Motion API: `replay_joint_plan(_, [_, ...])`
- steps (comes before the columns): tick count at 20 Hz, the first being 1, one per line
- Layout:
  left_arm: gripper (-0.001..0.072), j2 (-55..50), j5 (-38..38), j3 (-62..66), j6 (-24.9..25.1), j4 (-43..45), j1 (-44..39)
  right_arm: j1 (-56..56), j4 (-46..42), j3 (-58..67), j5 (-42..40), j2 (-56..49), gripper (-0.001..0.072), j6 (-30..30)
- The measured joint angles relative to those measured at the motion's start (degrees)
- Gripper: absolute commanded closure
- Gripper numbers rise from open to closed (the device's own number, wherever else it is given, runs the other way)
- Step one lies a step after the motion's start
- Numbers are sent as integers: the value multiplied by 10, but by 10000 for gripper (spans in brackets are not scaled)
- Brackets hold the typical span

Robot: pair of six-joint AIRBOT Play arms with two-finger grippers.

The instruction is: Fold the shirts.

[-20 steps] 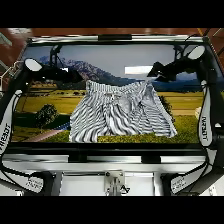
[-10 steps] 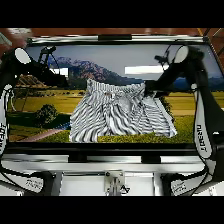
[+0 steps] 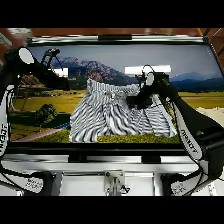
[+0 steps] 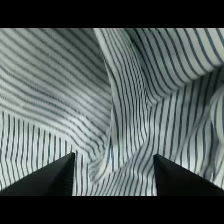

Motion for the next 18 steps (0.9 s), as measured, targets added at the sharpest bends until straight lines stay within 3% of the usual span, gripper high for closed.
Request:
replay_joint_plan(1, [-13,0,0,0,5,0,-1,1,0,-2,-7,-3,642,4])
replay_joint_plan(5, [-5,-1,0,0,50,-2,-18,4,-1,-4,-26,-4,642,9])
replay_joint_plan(6, [51,-1,0,0,58,-2,-28,4,-3,-5,-27,-3,643,8])
replay_joint_plan(8, [54,-1,6,-5,64,3,-54,4,-4,-5,-28,1,642,8])
replay_joint_plan(10, [102,-1,25,-26,63,18,-89,4,-5,-5,-24,3,642,7])
replay_joint_plan(18, [101,29,218,-196,-65,110,-215,4,-6,-5,13,6,642,-15])
